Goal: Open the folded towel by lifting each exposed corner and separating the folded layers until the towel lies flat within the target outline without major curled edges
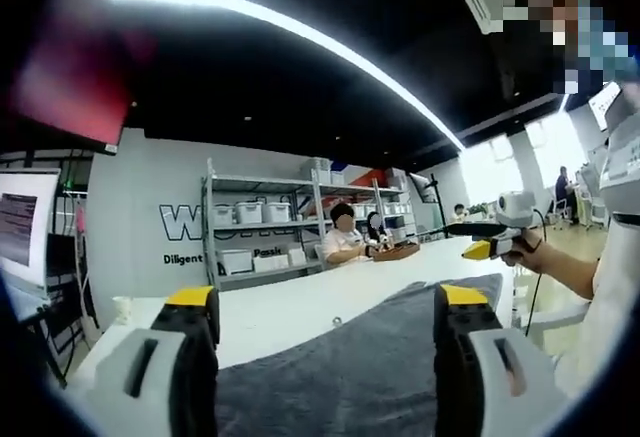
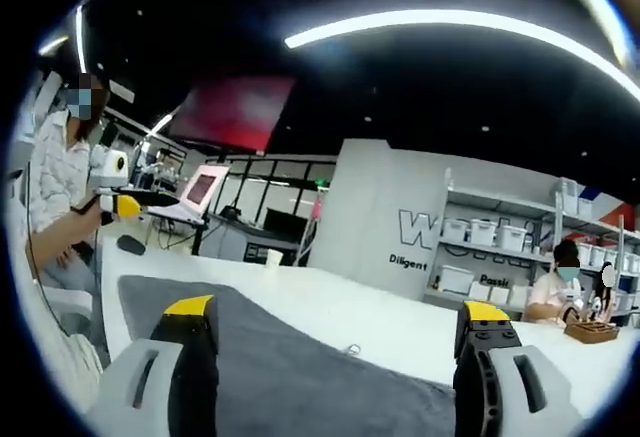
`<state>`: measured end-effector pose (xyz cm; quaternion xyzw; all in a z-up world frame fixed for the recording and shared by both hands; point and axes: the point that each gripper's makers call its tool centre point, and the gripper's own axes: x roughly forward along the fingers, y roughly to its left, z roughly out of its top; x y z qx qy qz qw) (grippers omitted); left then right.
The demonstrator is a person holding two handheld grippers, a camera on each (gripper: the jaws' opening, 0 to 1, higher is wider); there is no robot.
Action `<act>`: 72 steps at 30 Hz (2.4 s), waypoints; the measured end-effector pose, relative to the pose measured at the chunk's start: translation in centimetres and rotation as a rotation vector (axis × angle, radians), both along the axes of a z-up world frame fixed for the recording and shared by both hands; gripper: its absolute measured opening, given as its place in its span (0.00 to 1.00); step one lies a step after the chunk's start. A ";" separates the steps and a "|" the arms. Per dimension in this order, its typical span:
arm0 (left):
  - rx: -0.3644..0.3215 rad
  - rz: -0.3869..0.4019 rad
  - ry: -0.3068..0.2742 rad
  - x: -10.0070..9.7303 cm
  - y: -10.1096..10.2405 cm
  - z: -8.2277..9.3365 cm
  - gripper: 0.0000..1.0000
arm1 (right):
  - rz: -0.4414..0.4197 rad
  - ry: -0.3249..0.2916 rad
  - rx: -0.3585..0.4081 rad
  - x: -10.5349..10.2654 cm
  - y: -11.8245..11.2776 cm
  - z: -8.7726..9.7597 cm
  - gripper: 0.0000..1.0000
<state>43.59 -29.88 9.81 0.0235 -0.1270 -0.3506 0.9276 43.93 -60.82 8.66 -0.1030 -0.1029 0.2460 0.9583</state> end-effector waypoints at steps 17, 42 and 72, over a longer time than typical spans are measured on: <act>-0.009 -0.061 0.047 -0.2 -1.6 -1.6 0.86 | 0.028 0.016 -0.005 -0.2 0.4 -0.5 0.97; 0.006 0.068 0.021 0.9 -0.2 -2.7 0.89 | -0.011 0.057 0.045 1.1 0.6 -2.4 0.98; 0.002 0.061 0.037 1.1 -0.2 -3.3 0.89 | -0.026 0.030 0.027 0.8 0.3 -1.8 0.95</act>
